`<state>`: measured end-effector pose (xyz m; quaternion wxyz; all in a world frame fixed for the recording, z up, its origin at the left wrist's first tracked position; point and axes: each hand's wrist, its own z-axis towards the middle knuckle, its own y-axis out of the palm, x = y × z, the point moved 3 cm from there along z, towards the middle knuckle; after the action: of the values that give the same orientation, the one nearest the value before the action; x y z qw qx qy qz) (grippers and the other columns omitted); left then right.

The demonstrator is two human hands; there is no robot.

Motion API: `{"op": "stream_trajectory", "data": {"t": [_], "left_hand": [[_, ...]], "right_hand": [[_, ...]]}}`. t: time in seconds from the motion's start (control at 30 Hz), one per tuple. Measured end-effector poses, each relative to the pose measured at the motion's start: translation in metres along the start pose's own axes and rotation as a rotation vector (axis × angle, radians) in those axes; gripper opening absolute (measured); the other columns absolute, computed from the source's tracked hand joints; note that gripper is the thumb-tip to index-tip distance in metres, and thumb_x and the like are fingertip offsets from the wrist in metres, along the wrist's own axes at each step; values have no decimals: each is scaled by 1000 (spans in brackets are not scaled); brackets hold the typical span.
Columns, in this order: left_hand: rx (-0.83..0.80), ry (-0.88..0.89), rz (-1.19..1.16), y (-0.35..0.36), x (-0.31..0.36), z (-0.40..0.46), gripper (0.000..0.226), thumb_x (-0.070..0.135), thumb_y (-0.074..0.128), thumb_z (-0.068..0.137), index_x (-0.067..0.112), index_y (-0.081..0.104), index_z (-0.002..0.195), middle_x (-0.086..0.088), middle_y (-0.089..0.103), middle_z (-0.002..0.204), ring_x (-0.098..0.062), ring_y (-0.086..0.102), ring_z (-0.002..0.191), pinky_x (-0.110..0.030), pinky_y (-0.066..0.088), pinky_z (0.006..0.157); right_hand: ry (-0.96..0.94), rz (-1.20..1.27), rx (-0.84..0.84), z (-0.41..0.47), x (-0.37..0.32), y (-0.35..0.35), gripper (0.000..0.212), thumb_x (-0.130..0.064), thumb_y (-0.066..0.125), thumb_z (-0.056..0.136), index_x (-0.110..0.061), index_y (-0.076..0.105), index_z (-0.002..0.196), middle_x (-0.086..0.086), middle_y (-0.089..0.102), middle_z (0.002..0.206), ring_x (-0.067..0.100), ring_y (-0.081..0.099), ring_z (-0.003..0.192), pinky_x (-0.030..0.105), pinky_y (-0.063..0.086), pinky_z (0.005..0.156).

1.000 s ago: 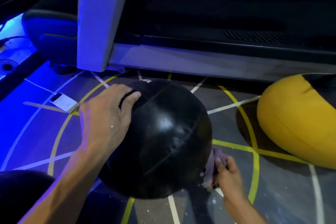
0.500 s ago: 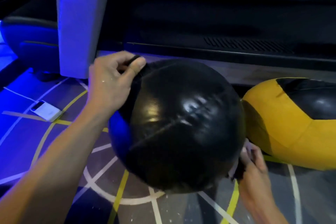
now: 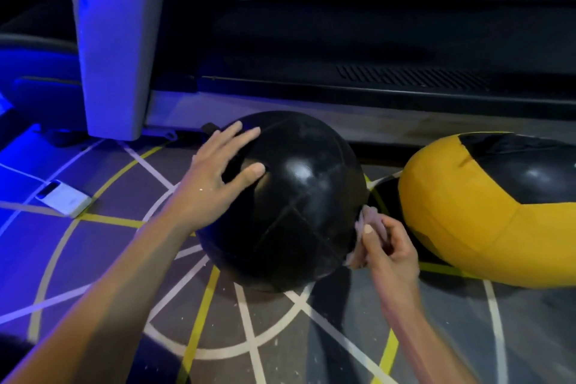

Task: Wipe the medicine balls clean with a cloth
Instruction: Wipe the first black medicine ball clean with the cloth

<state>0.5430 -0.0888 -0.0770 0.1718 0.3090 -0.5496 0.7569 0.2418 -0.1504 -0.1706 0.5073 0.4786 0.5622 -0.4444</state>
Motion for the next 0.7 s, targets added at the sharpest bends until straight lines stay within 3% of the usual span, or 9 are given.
{"op": "stream_trajectory", "data": {"t": [0.17, 0.27, 0.47, 0.57, 0.7], "left_hand": [[-32, -79, -82, -21, -21, 9, 59, 65, 56, 94, 52, 41, 149, 20, 29, 163, 7, 23, 149, -34, 21, 125], [-17, -135, -130, -29, -34, 0, 63, 76, 53, 84, 63, 40, 144, 29, 27, 161, 11, 22, 148, -31, 22, 123], [53, -164, -213, -34, -48, -26, 68, 73, 57, 82, 57, 43, 146, 28, 29, 162, 10, 22, 148, -37, 22, 126], [63, -157, -202, -31, -45, -36, 86, 77, 67, 72, 52, 40, 150, 24, 26, 164, 10, 20, 149, -26, 23, 119], [110, -142, -224, -30, -45, -38, 89, 73, 72, 68, 51, 41, 148, 20, 26, 164, 10, 22, 148, -19, 27, 116]], "right_hand": [[25, -92, 0, 21, -3, -4, 8, -23, 65, 101, -28, 69, 103, -4, 74, 94, 14, 71, 87, 31, 56, 67], [58, -64, 70, 32, -2, 2, 5, -26, 65, 100, -30, 68, 100, -1, 73, 95, 23, 71, 90, 47, 59, 72], [107, -77, 64, 14, -4, 38, 3, -26, 66, 99, -26, 67, 97, 3, 72, 83, 27, 70, 79, 57, 57, 71], [-64, -102, 81, 4, -36, 59, 9, -22, 69, 96, -31, 68, 98, -6, 70, 88, 14, 68, 84, 46, 58, 73], [-563, -367, -133, -43, -76, 103, 17, -15, 71, 94, -25, 69, 108, -9, 62, 105, 6, 61, 96, 26, 51, 78]]}}
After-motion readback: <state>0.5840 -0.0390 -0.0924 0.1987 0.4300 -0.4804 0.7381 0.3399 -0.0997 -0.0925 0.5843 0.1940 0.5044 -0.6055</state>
